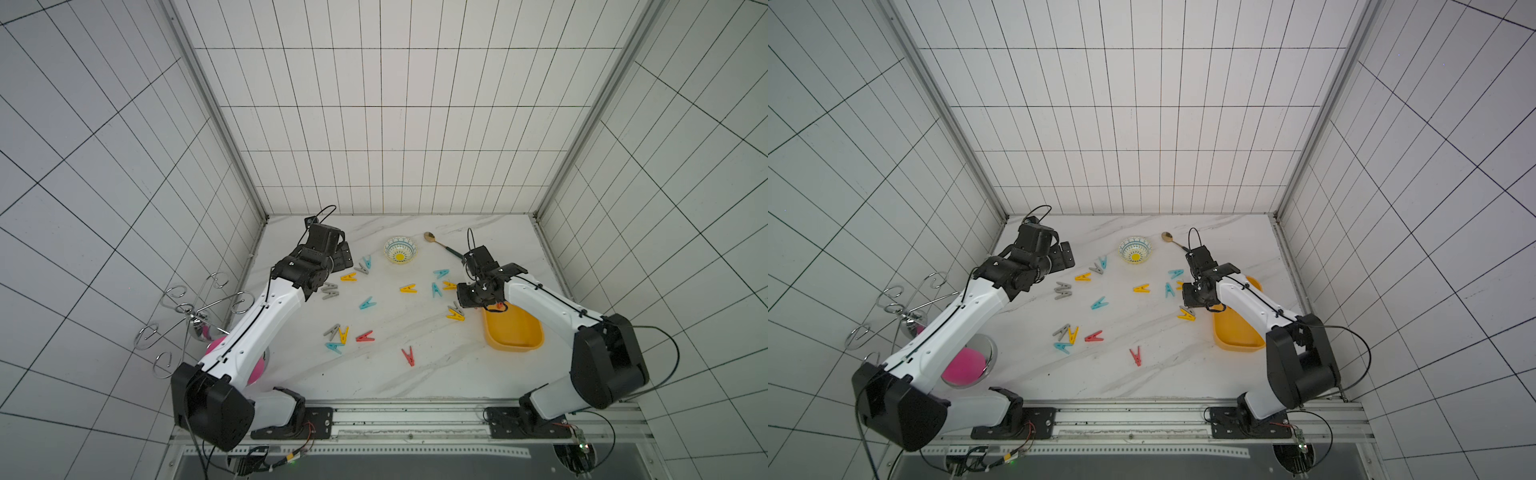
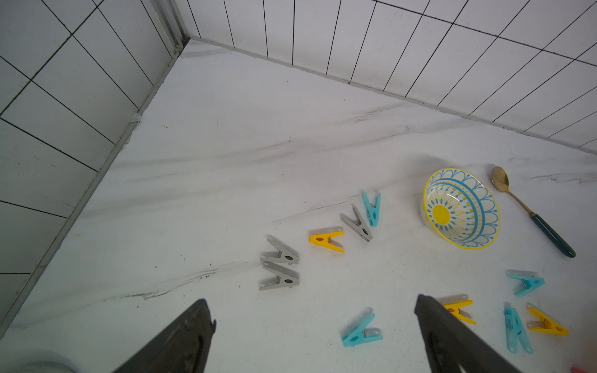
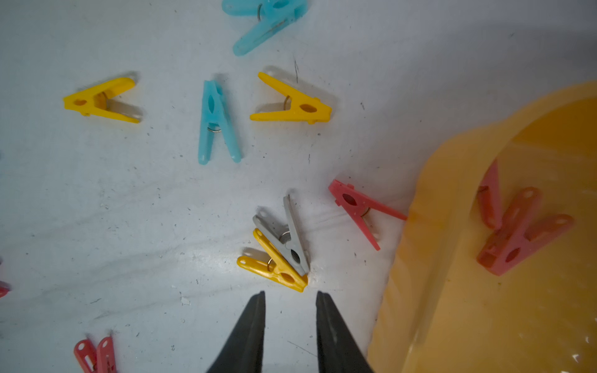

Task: Put the clothespins into the storage box
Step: Pick up the clothespin from the center of the board.

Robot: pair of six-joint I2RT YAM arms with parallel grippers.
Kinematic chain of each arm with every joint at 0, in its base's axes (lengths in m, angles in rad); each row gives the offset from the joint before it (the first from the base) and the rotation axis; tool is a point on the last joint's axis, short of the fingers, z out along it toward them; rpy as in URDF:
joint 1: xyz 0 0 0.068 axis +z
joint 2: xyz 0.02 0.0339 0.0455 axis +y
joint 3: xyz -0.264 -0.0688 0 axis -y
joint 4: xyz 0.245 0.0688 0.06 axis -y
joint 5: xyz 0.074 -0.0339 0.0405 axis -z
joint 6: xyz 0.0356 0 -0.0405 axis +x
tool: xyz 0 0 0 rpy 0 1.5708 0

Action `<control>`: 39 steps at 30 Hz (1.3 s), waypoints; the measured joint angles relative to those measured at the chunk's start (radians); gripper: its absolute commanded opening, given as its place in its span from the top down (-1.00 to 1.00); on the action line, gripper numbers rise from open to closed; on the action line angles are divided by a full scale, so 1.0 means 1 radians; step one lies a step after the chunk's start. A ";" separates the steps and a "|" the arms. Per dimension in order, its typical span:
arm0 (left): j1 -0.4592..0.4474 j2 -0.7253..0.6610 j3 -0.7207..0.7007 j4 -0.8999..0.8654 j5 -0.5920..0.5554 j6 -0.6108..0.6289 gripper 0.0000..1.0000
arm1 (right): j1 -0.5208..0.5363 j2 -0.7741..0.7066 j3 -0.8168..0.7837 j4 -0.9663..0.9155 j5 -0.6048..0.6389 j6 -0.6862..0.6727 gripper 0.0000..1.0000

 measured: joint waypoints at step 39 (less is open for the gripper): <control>0.000 -0.014 -0.007 0.000 -0.022 0.006 -0.98 | -0.060 0.219 0.025 0.029 0.109 -0.044 0.32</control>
